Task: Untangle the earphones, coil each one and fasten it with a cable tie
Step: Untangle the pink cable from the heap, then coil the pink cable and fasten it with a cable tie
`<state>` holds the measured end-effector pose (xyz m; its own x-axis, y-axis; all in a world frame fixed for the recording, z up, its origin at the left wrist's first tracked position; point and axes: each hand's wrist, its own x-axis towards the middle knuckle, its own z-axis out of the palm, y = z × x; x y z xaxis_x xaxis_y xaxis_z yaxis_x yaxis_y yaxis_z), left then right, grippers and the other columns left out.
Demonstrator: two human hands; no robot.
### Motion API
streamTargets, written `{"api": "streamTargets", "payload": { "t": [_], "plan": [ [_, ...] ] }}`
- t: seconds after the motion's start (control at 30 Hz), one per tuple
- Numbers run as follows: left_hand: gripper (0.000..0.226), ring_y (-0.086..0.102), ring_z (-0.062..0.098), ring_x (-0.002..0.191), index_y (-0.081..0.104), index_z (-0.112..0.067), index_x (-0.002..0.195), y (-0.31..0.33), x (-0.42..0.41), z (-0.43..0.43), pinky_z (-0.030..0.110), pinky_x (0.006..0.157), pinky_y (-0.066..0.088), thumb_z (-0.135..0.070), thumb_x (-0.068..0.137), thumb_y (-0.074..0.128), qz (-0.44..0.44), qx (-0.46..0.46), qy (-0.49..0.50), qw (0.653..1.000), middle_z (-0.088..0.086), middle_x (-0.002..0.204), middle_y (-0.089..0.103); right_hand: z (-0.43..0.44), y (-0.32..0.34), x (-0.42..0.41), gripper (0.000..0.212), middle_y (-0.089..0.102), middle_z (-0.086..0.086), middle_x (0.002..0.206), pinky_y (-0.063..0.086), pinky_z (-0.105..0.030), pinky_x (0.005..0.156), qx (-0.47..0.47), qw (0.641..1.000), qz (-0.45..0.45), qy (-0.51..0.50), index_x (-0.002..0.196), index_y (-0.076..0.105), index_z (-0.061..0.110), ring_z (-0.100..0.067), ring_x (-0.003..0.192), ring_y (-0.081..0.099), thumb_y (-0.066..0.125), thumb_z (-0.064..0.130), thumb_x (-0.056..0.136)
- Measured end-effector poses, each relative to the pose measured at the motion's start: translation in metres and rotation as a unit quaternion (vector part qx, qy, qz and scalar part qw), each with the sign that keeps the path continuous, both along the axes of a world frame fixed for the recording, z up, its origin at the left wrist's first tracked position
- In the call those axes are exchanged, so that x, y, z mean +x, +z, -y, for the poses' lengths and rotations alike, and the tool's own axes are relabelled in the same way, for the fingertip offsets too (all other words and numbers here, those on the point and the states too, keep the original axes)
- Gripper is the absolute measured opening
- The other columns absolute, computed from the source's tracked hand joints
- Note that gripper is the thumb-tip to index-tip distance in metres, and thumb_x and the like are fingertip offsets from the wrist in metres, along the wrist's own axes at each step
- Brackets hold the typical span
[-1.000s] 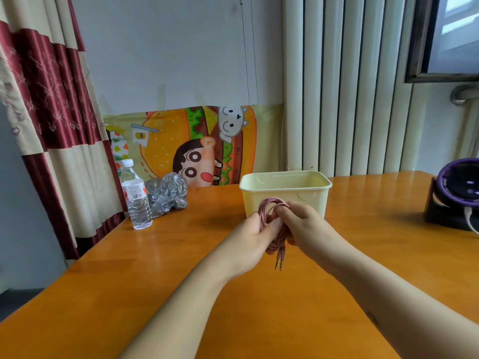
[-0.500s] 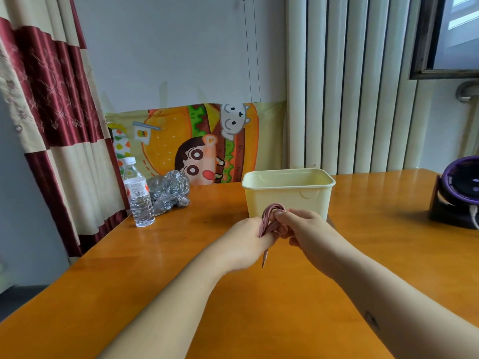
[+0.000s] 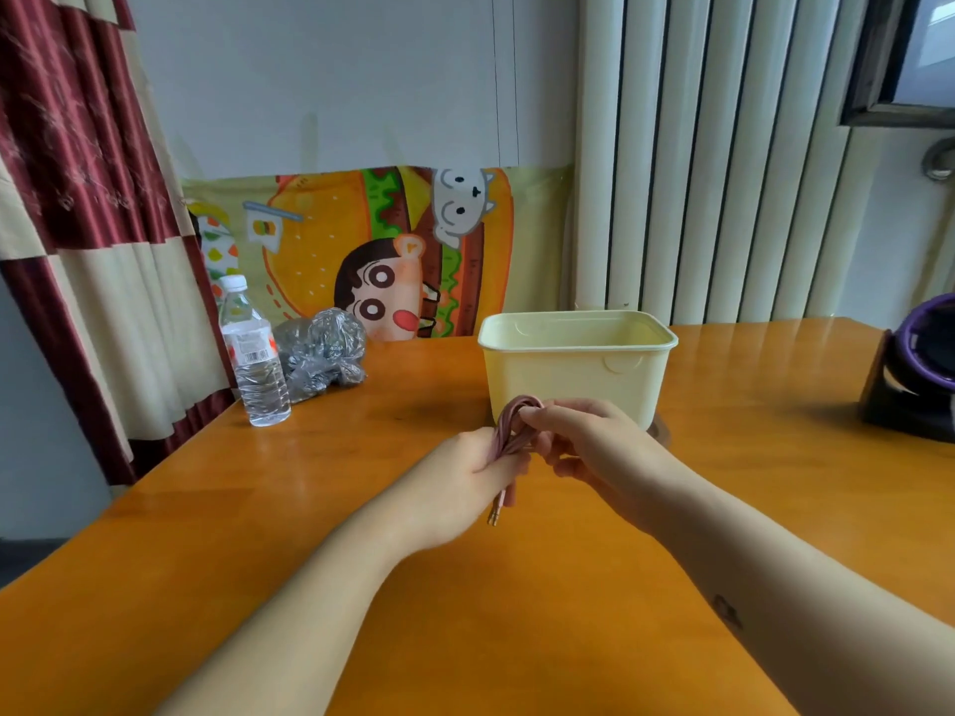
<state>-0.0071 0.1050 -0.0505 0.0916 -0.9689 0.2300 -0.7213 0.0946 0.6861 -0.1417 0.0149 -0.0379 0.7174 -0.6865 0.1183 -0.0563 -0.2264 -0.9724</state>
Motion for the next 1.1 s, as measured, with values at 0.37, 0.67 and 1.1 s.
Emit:
{"api": "streamTargets", "payload": {
  "t": [0.37,0.67,1.1],
  "plan": [
    [0.03,0.061,0.02,0.085,0.055,-0.023,0.081,-0.027,0.069,0.021,0.043,0.089,0.048,-0.04,0.1,0.038,-0.238,-0.073,0.161,0.955,-0.005,0.074,0.059,0.042,-0.02,0.056,0.033,0.064,0.002,0.079,0.047,-0.023,0.069,-0.038,0.999,-0.032,0.005,0.104,0.065,0.014,-0.012,0.073,0.056,0.055,0.042,0.091],
    [0.026,0.055,0.016,0.074,0.053,-0.017,0.083,-0.051,0.089,0.034,0.04,0.087,0.048,-0.034,0.1,0.043,-0.354,-0.02,0.209,0.911,-0.003,0.066,0.058,0.053,-0.069,0.102,0.029,0.067,0.001,0.078,0.049,-0.029,0.064,-0.215,0.914,-0.341,-0.051,0.078,0.07,0.017,-0.016,0.075,0.061,0.069,0.046,0.079],
    [0.031,0.062,0.03,0.107,0.06,-0.008,0.112,-0.062,0.044,0.037,0.044,0.097,0.05,-0.031,0.098,0.045,-0.418,0.068,0.098,0.901,0.018,0.113,0.065,0.036,-0.075,0.056,0.007,0.069,-0.007,0.072,0.053,-0.019,0.06,0.206,0.974,0.087,0.025,0.083,0.066,0.002,-0.013,0.065,0.067,0.062,0.007,0.086]
  ]
}}
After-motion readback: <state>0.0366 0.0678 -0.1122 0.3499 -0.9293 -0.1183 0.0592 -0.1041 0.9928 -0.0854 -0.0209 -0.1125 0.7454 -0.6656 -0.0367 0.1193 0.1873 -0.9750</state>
